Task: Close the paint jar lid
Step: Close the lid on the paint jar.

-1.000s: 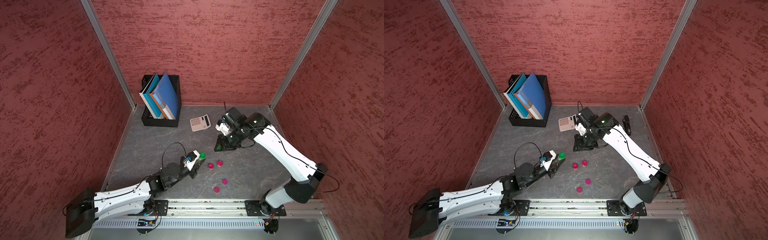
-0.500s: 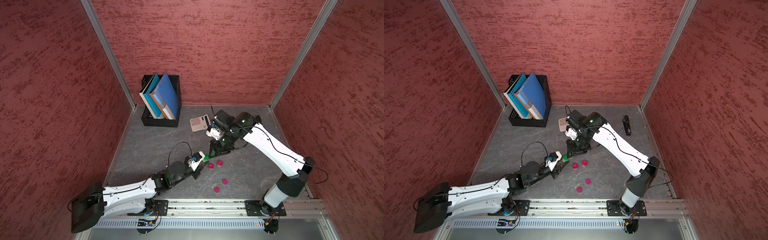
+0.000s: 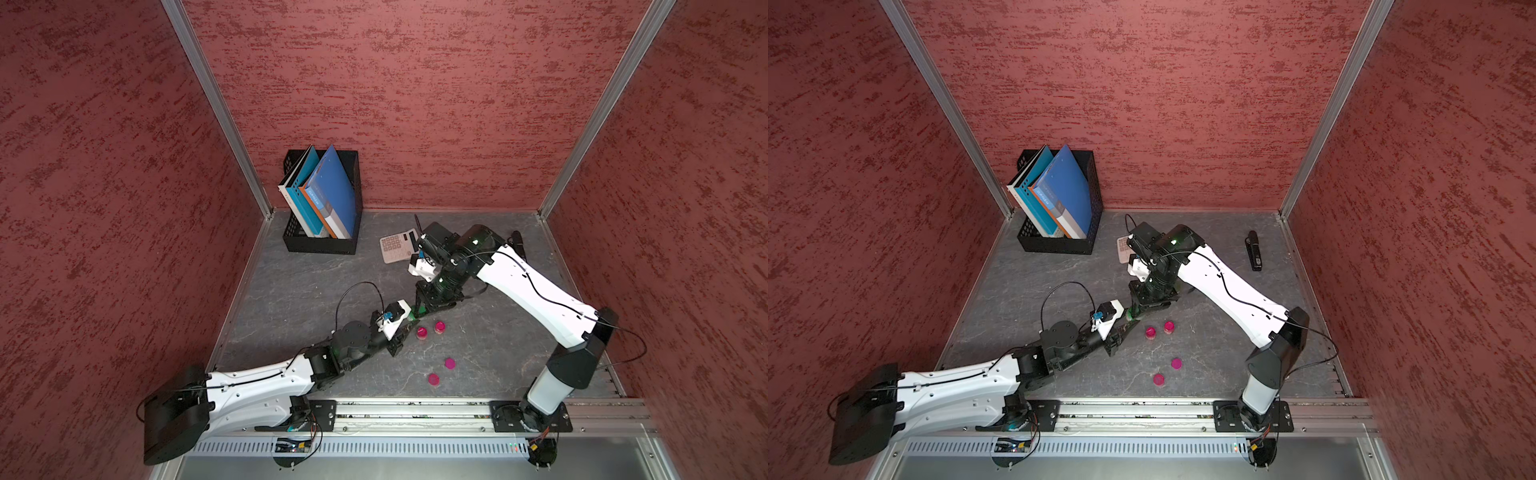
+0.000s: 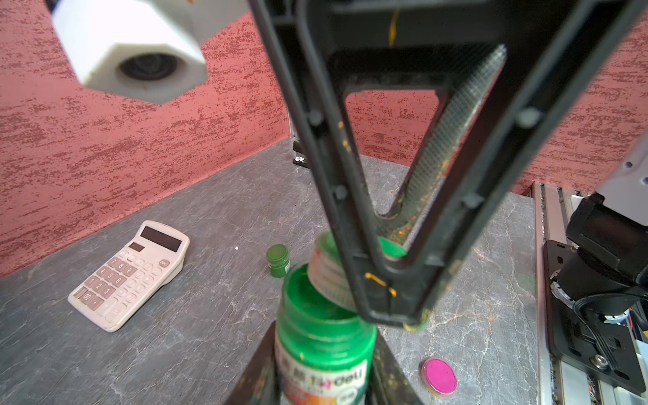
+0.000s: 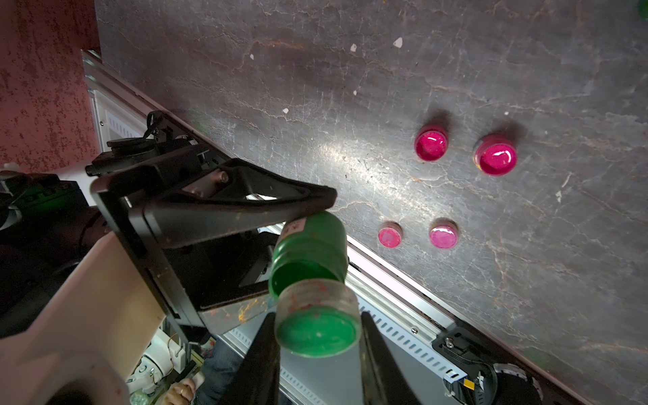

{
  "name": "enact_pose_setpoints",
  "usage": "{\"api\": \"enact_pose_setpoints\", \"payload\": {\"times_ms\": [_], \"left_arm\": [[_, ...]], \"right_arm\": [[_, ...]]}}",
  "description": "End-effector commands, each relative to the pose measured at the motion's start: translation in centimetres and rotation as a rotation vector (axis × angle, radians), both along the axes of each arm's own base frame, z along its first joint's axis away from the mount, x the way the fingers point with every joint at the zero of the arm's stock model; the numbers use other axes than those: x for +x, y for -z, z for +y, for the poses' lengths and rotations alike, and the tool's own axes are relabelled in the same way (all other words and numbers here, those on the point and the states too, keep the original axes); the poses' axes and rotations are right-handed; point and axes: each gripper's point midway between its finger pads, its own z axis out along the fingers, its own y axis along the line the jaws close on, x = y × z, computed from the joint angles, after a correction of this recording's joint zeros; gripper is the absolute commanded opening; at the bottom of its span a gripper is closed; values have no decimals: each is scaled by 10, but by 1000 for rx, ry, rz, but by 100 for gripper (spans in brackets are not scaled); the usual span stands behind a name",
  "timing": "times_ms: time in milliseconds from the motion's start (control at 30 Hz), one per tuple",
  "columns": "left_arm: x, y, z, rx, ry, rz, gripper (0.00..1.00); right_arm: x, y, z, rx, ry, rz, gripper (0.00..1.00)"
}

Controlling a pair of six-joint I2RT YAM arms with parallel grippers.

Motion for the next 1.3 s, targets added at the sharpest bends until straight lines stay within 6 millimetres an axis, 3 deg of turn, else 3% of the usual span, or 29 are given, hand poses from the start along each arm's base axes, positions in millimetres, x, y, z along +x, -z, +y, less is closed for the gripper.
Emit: {"api": "enact_pose_setpoints", "payload": {"times_ms": [0, 667, 1267], "left_arm": [[0, -19, -5, -45, 17, -27, 24], [-3, -16, -9, -46, 35, -6, 24], [0, -18, -15, -37, 33, -13, 23]], "right_arm": [[1, 1, 4, 6, -16, -5, 30], [9, 3, 8, -9, -19, -16, 31], [-1, 15, 5, -70, -44, 16, 31]]}}
